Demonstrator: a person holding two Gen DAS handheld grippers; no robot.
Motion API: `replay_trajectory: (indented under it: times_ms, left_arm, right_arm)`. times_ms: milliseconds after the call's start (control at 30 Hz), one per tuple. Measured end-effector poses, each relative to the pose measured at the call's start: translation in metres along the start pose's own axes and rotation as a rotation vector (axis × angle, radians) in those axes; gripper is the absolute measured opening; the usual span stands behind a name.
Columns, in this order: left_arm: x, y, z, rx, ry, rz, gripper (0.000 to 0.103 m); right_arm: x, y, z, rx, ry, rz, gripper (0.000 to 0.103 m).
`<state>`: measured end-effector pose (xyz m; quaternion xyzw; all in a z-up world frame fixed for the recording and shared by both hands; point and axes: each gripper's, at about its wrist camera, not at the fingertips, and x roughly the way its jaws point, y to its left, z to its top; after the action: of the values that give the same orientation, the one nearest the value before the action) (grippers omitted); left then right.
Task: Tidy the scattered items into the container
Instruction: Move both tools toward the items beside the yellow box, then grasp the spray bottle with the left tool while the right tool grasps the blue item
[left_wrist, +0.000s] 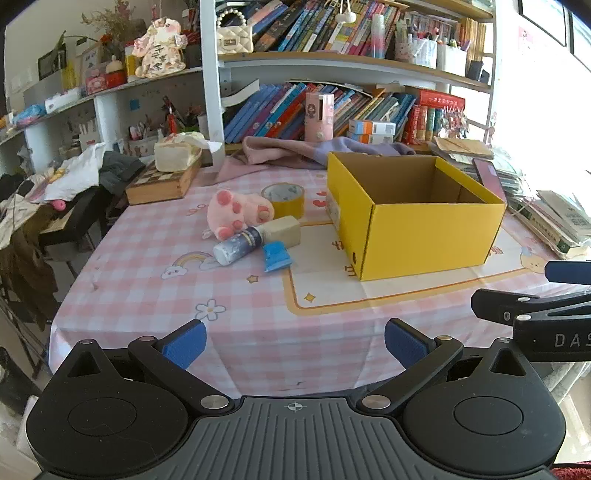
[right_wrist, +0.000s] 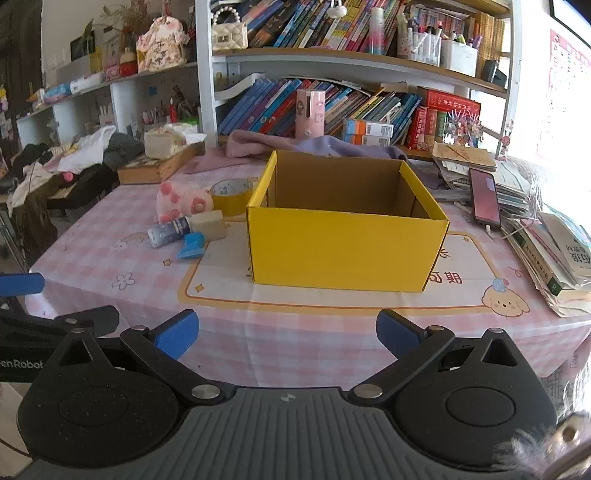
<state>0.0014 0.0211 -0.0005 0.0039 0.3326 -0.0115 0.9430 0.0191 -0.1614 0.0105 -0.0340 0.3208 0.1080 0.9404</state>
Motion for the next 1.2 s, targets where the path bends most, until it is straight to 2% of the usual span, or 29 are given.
replay_trajectory:
  times_ms: [167, 400, 667, 1067, 1200]
  left_arm:
    - [0.003, 0.012, -0.001, -0.041, 0.01, -0.001, 0.103]
    - [0.006, 0.021, -0.001, -0.052, 0.022, 0.049, 0.103]
    - [0.011, 0.028, 0.001, -0.075, 0.043, 0.074, 0.103]
    - [0.021, 0.029, -0.001, -0.03, 0.104, 0.16, 0.103]
    - [0.023, 0.038, -0.001, -0.044, 0.103, 0.169, 0.103]
  right_arm:
    - [0.006, 0.009, 0.002, -0.022, 0.016, 0.025, 0.103]
    - [0.018, 0.021, 0.009, -0.058, 0.042, 0.05, 0.103]
    - [0.026, 0.028, 0.014, -0.089, 0.05, 0.073, 0.103]
    - [0.04, 0.04, 0.02, -0.115, 0.041, 0.122, 0.103]
    - [0.047, 0.046, 0.023, -0.121, 0.033, 0.148, 0.103]
